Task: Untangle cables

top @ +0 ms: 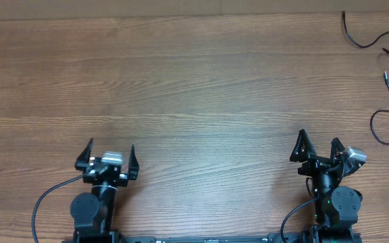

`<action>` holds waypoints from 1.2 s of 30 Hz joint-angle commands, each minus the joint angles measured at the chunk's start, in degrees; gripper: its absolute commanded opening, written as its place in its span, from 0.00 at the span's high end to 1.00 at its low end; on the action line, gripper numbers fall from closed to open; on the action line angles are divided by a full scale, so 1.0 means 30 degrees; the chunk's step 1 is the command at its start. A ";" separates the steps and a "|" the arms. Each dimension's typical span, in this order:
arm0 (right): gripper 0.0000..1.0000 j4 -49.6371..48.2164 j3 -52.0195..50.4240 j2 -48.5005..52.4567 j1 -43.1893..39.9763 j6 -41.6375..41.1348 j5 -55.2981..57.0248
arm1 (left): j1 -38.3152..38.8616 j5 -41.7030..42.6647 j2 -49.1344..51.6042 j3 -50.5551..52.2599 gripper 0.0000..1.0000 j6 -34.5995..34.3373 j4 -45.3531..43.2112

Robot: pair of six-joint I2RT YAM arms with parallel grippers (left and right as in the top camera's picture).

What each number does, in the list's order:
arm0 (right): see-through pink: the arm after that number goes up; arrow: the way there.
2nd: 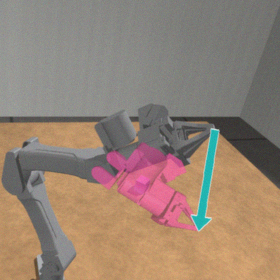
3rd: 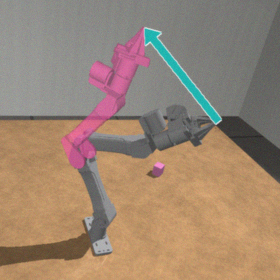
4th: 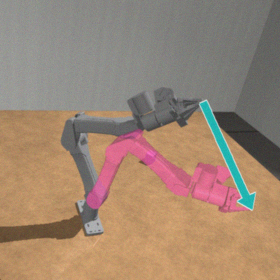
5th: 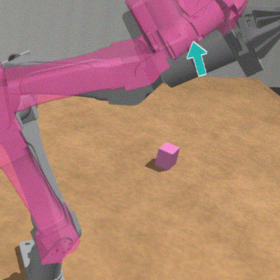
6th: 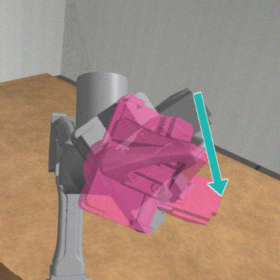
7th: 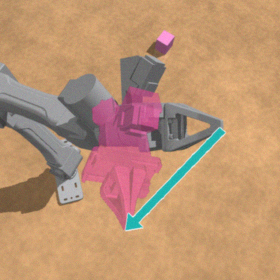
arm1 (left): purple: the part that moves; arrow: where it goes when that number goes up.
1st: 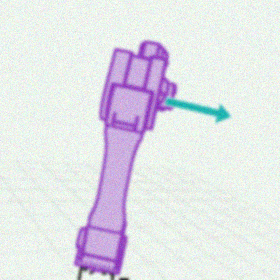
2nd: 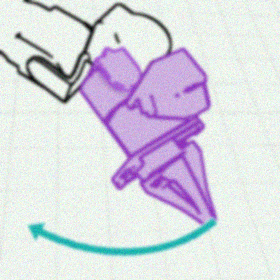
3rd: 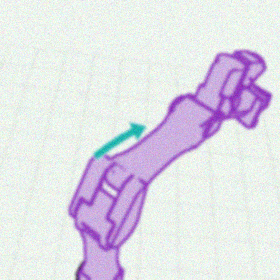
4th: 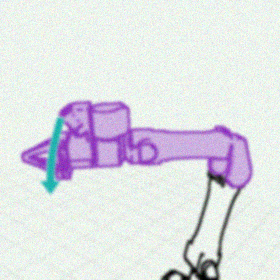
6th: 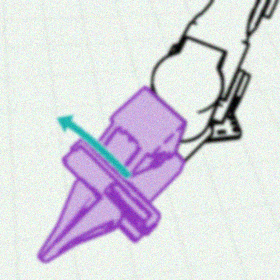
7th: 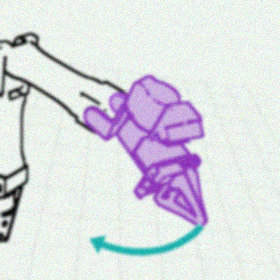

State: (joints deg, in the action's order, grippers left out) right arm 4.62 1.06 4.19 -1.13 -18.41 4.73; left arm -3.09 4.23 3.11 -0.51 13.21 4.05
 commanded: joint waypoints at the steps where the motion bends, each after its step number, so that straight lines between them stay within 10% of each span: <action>1: 0.00 -0.0073 -0.0197 -0.0007 0.0000 -0.0146 0.0036 | 0.0087 -0.3220 -0.0211 0.0087 0.00 -0.4524 0.0029; 36: 0.00 -0.0073 -0.0197 -0.0007 0.0000 -0.0146 0.0036 | 0.0073 -0.3373 -0.0204 0.0087 0.00 -0.4109 -0.0015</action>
State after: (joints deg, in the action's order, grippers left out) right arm 4.62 1.06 4.19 -1.13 -18.41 4.71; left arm -3.09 -5.41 3.11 -0.51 0.36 4.10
